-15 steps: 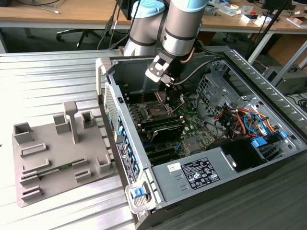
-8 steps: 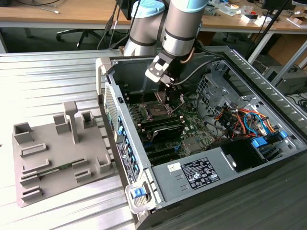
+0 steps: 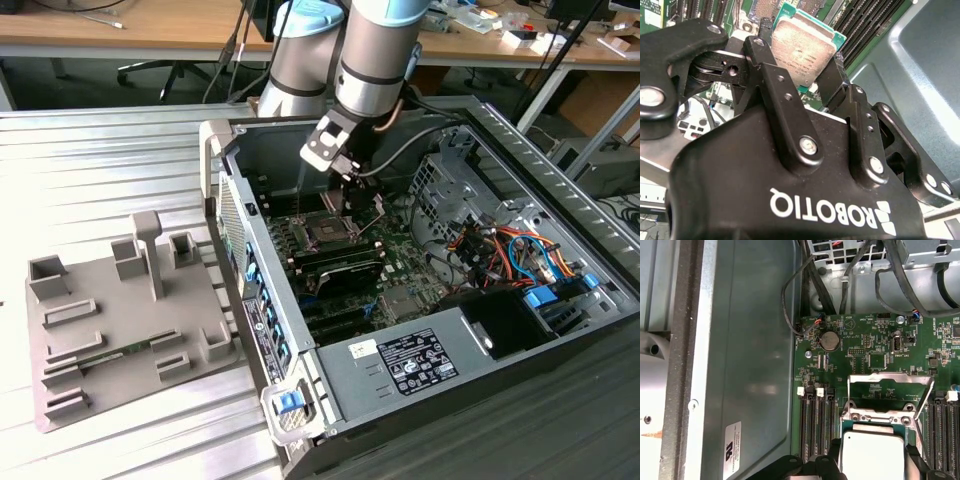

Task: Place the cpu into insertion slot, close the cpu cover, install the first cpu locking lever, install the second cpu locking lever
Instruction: 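Place the cpu into insertion slot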

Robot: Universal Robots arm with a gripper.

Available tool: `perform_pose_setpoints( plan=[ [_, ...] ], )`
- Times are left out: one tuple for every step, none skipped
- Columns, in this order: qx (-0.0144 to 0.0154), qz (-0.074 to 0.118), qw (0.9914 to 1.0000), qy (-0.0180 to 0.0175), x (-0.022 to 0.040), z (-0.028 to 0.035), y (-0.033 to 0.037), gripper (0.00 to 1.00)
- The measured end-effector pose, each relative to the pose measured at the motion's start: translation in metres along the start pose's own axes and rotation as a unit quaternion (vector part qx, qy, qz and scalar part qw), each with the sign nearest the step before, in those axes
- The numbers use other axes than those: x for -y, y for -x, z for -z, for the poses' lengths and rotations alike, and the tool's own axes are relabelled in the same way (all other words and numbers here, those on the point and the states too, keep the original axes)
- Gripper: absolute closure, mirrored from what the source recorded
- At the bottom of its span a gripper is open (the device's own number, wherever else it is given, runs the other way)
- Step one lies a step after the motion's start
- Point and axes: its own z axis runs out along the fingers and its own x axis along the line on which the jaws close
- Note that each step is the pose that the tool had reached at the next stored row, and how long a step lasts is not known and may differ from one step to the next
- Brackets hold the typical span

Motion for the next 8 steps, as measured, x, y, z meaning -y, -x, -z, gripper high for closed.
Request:
perform_pose_setpoints(
  plan=[
    [0.0000,0.000,1.00000,0.0000,0.0001,-0.0003,-0.0001,0.45],
    [0.0000,0.000,1.00000,0.0000,0.0001,-0.0006,-0.0001,0.45],
    [0.0000,0.000,1.00000,0.0000,0.0002,-0.0011,-0.0002,0.45],
    [0.0000,0.000,1.00000,0.0000,0.0002,-0.0015,-0.0002,0.45],
    [0.0000,0.000,1.00000,0.0000,0.0003,-0.0018,-0.0002,0.45],
    [0.0000,0.000,1.00000,0.0000,0.0003,-0.0021,-0.0002,0.45],
    [0.0000,0.000,1.00000,0.0000,0.0003,-0.0024,-0.0002,0.45],
    [0.0000,0.000,1.00000,0.0000,0.0003,-0.0026,-0.0002,0.45]
  ],
)
